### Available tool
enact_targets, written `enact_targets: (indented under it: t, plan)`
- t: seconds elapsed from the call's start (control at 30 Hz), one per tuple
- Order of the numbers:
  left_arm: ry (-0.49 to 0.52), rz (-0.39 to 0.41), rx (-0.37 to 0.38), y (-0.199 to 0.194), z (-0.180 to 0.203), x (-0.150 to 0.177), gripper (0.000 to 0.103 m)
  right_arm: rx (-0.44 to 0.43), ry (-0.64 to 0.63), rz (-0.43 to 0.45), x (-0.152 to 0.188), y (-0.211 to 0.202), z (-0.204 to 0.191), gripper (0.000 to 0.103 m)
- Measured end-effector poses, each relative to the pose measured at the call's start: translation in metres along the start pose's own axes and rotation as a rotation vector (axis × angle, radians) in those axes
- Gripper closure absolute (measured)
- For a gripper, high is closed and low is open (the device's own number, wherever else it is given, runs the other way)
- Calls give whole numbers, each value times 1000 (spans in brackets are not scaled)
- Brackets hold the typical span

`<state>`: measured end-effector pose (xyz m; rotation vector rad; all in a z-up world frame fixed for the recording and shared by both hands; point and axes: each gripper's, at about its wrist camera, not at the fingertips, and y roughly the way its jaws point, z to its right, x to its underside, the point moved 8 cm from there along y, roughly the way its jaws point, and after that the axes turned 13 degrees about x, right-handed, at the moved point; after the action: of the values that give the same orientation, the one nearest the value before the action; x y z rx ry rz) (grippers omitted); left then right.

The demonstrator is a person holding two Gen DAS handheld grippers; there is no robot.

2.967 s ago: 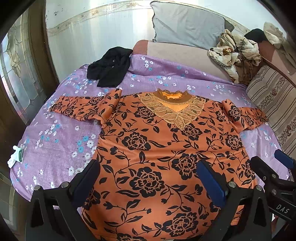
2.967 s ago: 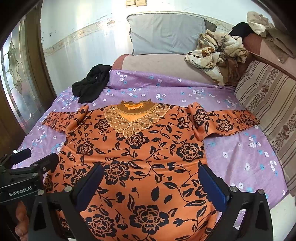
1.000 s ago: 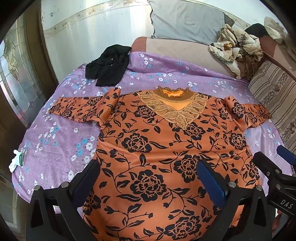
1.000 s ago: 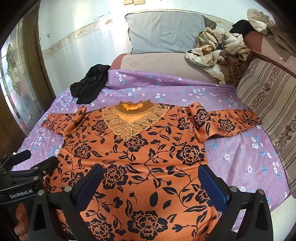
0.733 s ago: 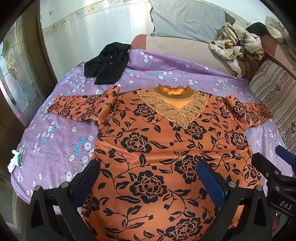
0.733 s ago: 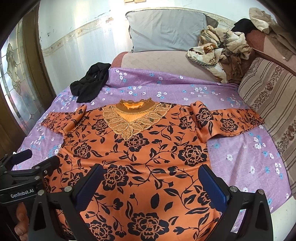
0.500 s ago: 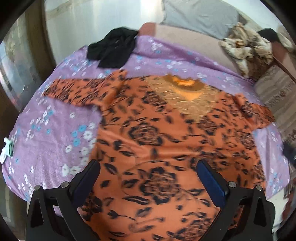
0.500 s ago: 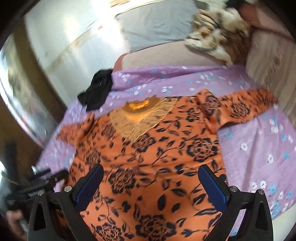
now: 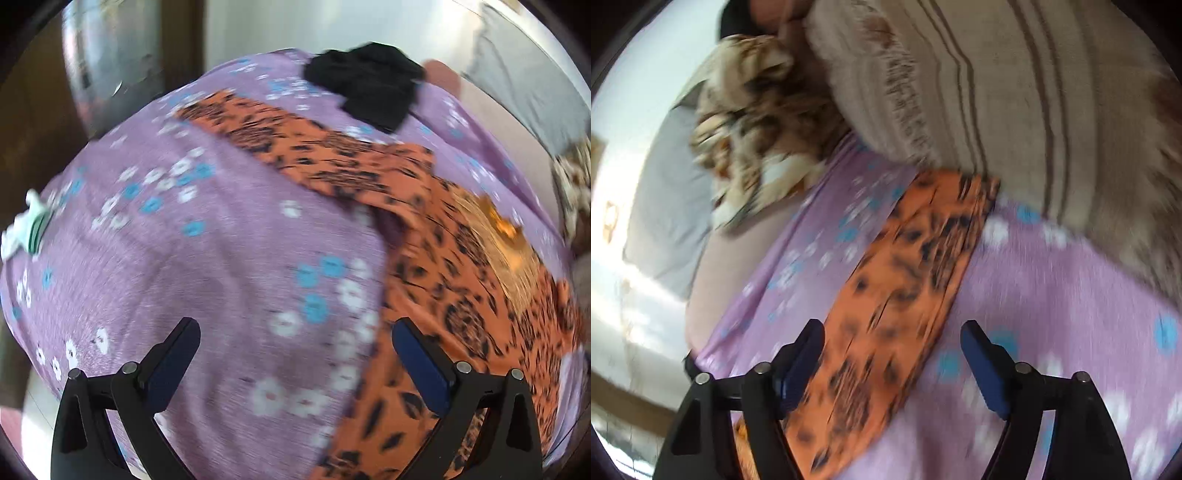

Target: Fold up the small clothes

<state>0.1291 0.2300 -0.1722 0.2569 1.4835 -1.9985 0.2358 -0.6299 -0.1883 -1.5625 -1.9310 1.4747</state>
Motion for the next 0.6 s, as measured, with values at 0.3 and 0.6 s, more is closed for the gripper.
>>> enact_targets:
  t: [0.3,0.6]
  plan:
    - [-254,-13,203,9,-22,5,0,197,-43,2,-38,57,-6,83]
    - [-278,15,269,8,-23,-2,0,4,-302,215,-41,-49,-139,97]
